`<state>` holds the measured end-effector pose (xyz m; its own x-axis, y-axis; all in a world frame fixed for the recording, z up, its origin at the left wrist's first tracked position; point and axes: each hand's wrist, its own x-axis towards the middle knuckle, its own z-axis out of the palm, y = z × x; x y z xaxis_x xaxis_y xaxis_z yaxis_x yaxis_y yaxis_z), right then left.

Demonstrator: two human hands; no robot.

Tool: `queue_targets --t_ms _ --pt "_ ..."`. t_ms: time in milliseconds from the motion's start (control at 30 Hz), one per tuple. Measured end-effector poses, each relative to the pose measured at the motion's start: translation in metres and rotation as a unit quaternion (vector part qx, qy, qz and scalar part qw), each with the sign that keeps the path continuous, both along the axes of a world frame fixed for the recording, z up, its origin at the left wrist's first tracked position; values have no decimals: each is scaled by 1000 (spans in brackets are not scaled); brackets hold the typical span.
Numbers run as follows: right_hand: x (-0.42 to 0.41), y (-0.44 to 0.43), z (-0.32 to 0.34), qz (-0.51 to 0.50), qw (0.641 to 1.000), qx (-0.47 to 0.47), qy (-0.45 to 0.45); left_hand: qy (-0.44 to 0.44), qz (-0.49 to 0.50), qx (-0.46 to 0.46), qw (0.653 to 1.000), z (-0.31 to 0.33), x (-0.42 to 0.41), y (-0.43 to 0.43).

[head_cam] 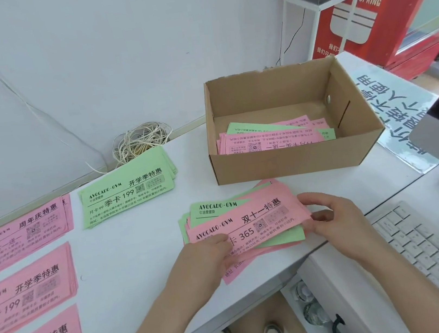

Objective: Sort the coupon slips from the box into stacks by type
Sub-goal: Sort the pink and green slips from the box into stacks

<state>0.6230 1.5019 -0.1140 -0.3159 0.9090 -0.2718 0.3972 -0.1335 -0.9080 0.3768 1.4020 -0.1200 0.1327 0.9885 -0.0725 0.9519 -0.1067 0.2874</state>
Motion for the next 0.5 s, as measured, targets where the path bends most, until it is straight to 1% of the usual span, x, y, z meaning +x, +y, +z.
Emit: queue_targets --t_ms 67,100,167,233,267,400,500 --pt "1 2 -2 22 998 26 -50 -1 6 -5 1000 3 0 0" --pt "1 2 -4 33 994 52 -85 -2 11 9 1000 3 -1 0" --pt "-1 1 -8 50 979 118 -158 -24 28 -12 999 3 -1 -2" --pt "-3 -1 -9 60 968 157 -187 -23 38 -55 998 4 -1 -2" --pt "-5 -1 -8 60 969 158 -182 -23 33 -60 997 3 -2 -2" --pt "-8 3 -2 33 990 99 -100 -26 32 -48 998 5 -2 -2" --pt "-10 5 -2 19 992 96 -83 -29 26 -35 999 4 -3 -4"
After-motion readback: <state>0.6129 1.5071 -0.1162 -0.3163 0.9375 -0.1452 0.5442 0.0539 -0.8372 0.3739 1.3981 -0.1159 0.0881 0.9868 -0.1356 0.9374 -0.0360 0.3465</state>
